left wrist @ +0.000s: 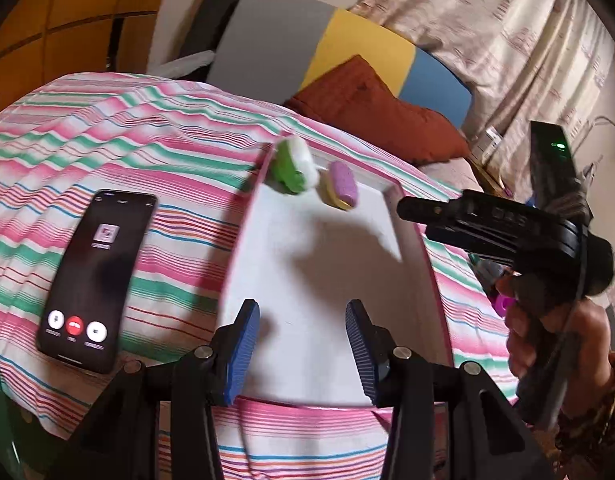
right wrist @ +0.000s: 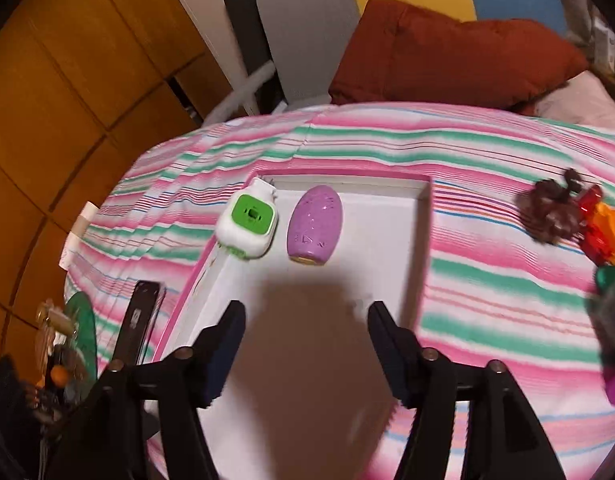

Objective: Organize rigid objects
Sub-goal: 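Grasp the magenta perforated cup with the left gripper while the right gripper approaches the grey cylinder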

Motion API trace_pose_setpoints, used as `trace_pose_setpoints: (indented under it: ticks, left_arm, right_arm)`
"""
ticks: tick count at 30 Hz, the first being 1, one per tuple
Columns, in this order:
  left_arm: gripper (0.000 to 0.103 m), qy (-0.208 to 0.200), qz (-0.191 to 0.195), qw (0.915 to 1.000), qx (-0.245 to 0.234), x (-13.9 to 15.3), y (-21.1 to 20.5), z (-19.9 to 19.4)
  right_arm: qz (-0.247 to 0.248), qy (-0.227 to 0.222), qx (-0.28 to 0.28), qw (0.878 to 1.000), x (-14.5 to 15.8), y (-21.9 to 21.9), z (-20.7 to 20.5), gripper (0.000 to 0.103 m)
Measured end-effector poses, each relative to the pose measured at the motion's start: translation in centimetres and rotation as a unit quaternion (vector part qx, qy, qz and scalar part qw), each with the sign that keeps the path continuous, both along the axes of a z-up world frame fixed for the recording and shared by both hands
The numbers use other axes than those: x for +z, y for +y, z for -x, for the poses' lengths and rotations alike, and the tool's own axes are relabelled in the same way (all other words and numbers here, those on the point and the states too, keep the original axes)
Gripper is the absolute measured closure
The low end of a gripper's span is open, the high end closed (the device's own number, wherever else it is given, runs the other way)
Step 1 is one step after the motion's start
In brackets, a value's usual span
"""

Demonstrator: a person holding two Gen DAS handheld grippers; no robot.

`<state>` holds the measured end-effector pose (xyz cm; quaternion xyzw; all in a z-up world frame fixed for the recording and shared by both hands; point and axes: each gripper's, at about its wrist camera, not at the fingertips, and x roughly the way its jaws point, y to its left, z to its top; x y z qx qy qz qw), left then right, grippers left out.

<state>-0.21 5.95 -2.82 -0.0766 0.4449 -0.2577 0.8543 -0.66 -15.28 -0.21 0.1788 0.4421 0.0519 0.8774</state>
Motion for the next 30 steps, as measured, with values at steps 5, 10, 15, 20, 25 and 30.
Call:
trace_pose_setpoints:
  ticks: [5, 10, 15, 20, 25, 30]
  left_arm:
    - [0.058, -0.007, -0.003, 0.9994, -0.033, 0.3, -1.8, 1.4]
    - [0.058, -0.007, 0.001, 0.9974, -0.072, 0.4, -3.6, 2.7]
    - [0.058, -0.013, -0.010, 0.9943, -0.105, 0.7, -5.6, 4.2]
    - [0.058, -0.018, -0.014, 0.9925, -0.121, 0.9, -6.9, 4.9]
    - [0.058, -0.020, -0.019, 0.9911, -0.130, 1.1, -7.9, 5.6]
    - [0.058, -0.024, -0.028, 0.9900, -0.136, 1.0, -8.5, 6.1]
  right_arm:
    - [0.016, -0.016, -0.013, 1.000, 0.6, -1.5, 4.1, 0.036]
    - [0.040, 0.006, -0.033, 0.999, -0.8, -3.9, 7.0, 0.036]
    - [0.060, 0.034, -0.083, 0.994, -2.2, -8.3, 9.3, 0.036]
    - [0.084, -0.001, -0.163, 0.983, -0.6, -14.2, 12.0, 0.036]
    - [0.057, -0.029, -0.264, 0.962, 0.3, -20.9, 13.6, 0.036]
    - [0.014, 0.013, -0.258, 0.966, -1.8, -23.0, 12.2, 0.036]
